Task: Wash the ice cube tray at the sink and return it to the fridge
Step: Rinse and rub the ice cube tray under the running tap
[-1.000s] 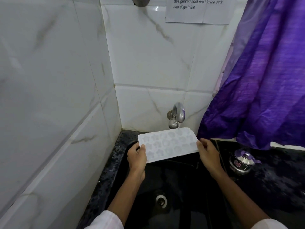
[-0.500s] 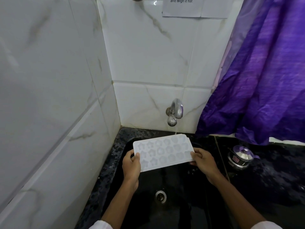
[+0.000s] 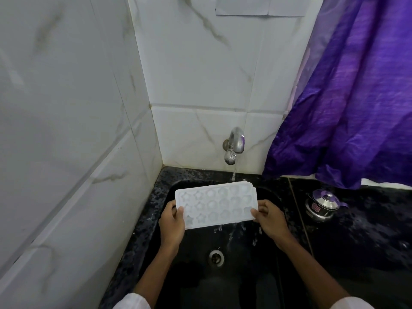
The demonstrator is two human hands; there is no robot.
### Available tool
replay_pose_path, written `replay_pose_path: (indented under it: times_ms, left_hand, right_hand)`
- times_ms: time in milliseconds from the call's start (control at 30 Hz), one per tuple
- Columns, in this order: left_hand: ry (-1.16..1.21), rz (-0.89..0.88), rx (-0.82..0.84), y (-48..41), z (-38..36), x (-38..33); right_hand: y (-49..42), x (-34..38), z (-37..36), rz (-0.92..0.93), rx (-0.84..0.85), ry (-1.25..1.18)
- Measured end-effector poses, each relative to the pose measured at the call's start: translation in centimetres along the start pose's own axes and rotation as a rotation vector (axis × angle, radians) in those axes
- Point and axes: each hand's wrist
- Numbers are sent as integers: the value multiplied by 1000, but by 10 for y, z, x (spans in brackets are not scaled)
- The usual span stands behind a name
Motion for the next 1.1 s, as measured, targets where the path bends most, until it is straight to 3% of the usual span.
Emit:
replay_pose_path:
  times_ms: [267, 500, 600, 700, 1100]
  left_hand:
    - [-42, -111, 0, 4, -3, 2]
    - [-2, -349, -22, 9, -6, -11]
    - [-6, -441, -66, 11, -6, -18]
    - [-4, -462, -58, 9, -9, -21]
    - [60, -437, -56, 7, -16, -36]
  right_hand:
    - [2, 0, 13, 83, -50, 134]
    - [-3, 14, 31, 193, -71, 270]
    - [1, 22, 38, 324, -134, 227]
    - [4, 19, 39, 426, -171, 224]
    - [16, -1, 26, 369, -231, 234]
Point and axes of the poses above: each hand's wrist, its own y-axis away from the middle knuckle, its own z-axis out of the back of the hand, x = y × z, and after that the axes turned 4 degrees about z, right-handed
